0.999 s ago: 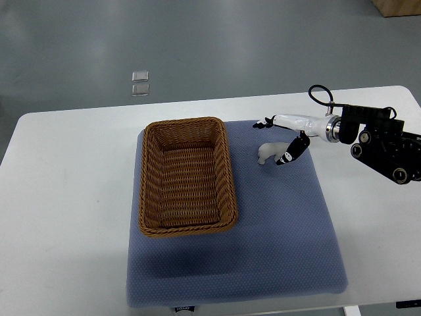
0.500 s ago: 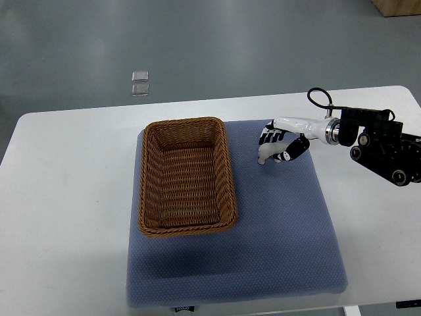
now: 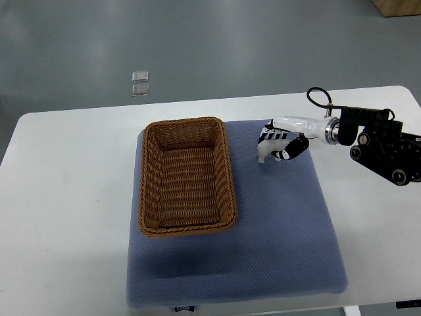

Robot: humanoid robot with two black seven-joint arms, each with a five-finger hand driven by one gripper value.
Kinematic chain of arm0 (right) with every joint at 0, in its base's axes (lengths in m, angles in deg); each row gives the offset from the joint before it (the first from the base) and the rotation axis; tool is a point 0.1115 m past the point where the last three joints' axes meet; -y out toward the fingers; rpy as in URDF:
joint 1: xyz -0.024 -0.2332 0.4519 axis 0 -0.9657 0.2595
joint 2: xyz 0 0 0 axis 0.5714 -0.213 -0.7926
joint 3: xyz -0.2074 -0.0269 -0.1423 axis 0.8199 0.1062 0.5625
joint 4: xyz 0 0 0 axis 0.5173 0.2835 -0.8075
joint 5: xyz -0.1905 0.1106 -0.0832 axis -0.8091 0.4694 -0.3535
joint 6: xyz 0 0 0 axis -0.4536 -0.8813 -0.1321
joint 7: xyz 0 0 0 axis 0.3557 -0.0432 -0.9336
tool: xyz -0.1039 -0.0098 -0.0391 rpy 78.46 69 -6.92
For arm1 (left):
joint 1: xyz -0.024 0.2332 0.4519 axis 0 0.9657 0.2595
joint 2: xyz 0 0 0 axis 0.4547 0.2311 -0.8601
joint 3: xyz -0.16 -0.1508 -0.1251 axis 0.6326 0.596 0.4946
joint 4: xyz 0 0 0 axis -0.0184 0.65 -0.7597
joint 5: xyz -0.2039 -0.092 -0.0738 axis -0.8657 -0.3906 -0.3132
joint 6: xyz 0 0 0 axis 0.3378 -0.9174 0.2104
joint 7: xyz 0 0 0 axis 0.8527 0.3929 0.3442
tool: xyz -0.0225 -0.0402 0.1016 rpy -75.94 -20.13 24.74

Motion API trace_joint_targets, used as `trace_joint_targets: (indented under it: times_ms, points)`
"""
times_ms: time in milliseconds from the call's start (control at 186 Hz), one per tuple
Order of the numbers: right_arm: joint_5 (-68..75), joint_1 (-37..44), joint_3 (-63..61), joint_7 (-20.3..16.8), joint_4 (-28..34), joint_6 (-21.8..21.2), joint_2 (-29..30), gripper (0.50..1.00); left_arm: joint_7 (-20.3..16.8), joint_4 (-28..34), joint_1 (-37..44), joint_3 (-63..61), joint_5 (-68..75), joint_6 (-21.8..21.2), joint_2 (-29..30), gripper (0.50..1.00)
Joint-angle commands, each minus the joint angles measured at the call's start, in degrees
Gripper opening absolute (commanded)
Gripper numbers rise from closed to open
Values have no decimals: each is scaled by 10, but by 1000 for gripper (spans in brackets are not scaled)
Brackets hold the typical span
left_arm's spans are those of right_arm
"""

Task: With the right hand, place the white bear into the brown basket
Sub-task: 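Close the right hand's fingers around the white polar bear figurine, then lift the bear and carry it over the brown wicker basket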

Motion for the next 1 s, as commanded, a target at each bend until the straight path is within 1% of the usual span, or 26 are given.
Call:
trace_joint_targets:
  times_ms: [0,193,446,564,628,736,790,919,994]
  points:
    - [7,10,-6,4,5,5,-2,500,0,0,0,1,0,0,0,1000]
    - [13,43,-11,50,25,4,-10,500,0,0,0,0,0,0,0,1000]
    - [16,72,-11,63,52,-5,-1,500,0,1,0,1,0,0,0,1000]
    - [38,92,-10,70,71,-9,13,500,0,1,0,1,0,0,0,1000]
    - [45,103,-10,74,71,-24,27,500,0,1,0,1,0,0,0,1000]
    - [47,130,-9,74,71,-70,64,500,0,1,0,1,0,0,0,1000]
    - [47,138,-9,72,71,-84,78,500,0,1,0,1,0,0,0,1000]
    - [48,148,0,67,70,-101,100,500,0,2,0,2,0,0,0,1000]
    - [42,147,5,60,60,-102,116,500,0,2,1,1,0,0,0,1000]
